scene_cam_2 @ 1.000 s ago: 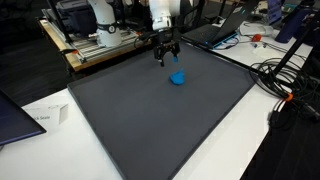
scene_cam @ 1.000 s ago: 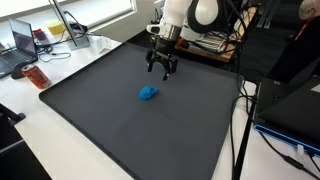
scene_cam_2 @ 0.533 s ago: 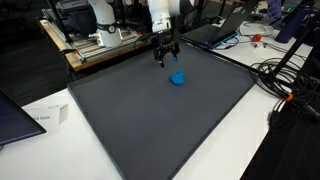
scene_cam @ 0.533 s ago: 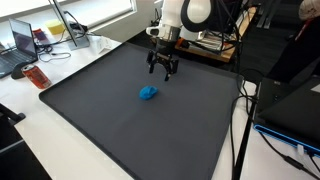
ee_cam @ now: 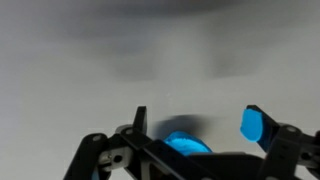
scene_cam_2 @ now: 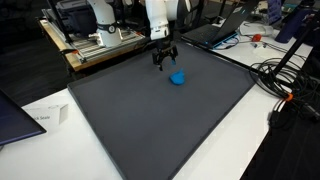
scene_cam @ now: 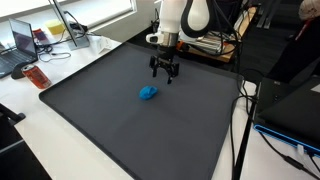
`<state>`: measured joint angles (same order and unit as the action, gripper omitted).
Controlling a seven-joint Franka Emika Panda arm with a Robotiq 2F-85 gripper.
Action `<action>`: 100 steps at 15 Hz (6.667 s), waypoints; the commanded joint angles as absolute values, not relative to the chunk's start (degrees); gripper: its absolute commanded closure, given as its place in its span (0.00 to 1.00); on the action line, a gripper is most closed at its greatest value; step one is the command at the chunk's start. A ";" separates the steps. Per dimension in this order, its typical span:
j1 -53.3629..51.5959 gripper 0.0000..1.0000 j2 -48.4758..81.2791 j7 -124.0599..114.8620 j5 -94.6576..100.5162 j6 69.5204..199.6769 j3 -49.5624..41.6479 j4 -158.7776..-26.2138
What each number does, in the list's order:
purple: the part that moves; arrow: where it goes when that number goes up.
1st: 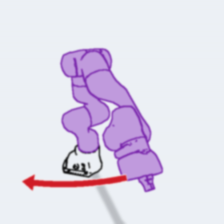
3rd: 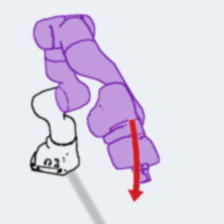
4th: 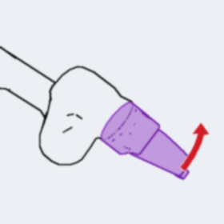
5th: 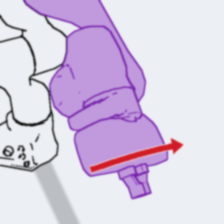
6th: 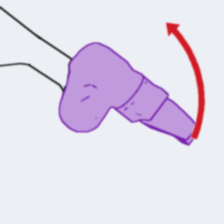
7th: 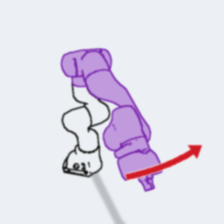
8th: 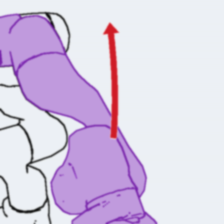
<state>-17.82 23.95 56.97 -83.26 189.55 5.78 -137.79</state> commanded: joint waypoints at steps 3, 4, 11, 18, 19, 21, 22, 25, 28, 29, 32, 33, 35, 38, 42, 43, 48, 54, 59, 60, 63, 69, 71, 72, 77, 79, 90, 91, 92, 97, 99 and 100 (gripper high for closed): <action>-23.53 0.00 20.90 39.81 -67.50 178.93 -3.72 -142.53; -25.61 0.00 20.42 36.21 -63.65 176.57 -6.81 -142.67; -40.92 0.00 16.74 8.11 -32.28 158.79 -29.35 -134.41; -23.56 0.00 17.70 -10.29 -10.67 139.91 -15.02 -118.18; -20.47 0.00 18.17 -10.34 -9.82 136.78 -11.88 -116.77; -16.28 0.00 19.32 -10.44 -8.06 131.60 -7.69 -114.75; -14.71 0.00 19.88 -10.46 -7.30 129.92 -6.13 -114.06; -11.86 0.00 21.44 -9.85 -5.38 129.56 -2.95 -113.70; -11.00 0.00 22.92 -9.96 -2.38 132.49 -1.61 -114.64; -10.71 0.00 23.33 -9.76 -1.98 133.37 -1.29 -114.83; -10.51 0.00 25.13 -9.65 -0.45 137.43 -1.08 -115.27; -10.41 0.00 25.83 -9.64 -0.28 138.29 -1.05 -115.21; -10.52 0.00 27.28 -10.17 0.68 139.60 -1.43 -114.97; -10.30 0.00 29.16 -9.89 1.35 142.14 -1.57 -115.02; -10.60 0.00 31.26 -10.83 2.64 144.76 -2.61 -114.90; -10.67 0.00 31.69 -10.93 2.84 145.02 -2.85 -114.79; -10.75 0.06 33.44 -11.03 3.80 145.21 -3.72 -114.28; -10.54 0.62 33.98 -10.49 4.85 145.31 -3.82 -114.07; -10.61 0.89 31.70 -10.45 5.39 143.74 -3.76 -114.93; -10.57 0.96 30.63 -10.27 5.23 142.87 -3.58 -115.33; -10.26 1.00 27.00 -9.60 4.73 140.19 -2.76 -116.58; -8.97 1.00 16.55 -9.05 4.46 131.79 -2.09 -118.50; -8.05 1.00 13.32 -8.33 4.02 129.50 -1.79 -119.00; -7.67 1.00 11.76 -8.48 4.27 128.76 -1.80 -119.42; -5.36 1.00 5.07 -7.56 3.99 127.74 -1.46 -122.41; -4.68 1.00 2.57 -7.04 3.53 127.17 -1.23 -123.69; -3.94 0.74 -7.72 -7.56 3.43 118.64 0.70 -123.96; -3.82 0.69 -7.92 -7.62 3.35 118.21 0.69 -123.82; -3.80 0.61 -8.09 -7.04 3.00 117.28 0.69 -123.64; -3.52 0.26 -7.83 -6.64 2.31 113.73 0.52 -123.20; -3.42 0.14 -7.66 -6.65 2.29 112.85 0.52 -123.12; -3.40 0.06 -7.61 -6.63 2.18 112.52 0.52 -123.08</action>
<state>-4.56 -6.90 -8.02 3.68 114.63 -0.18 -123.37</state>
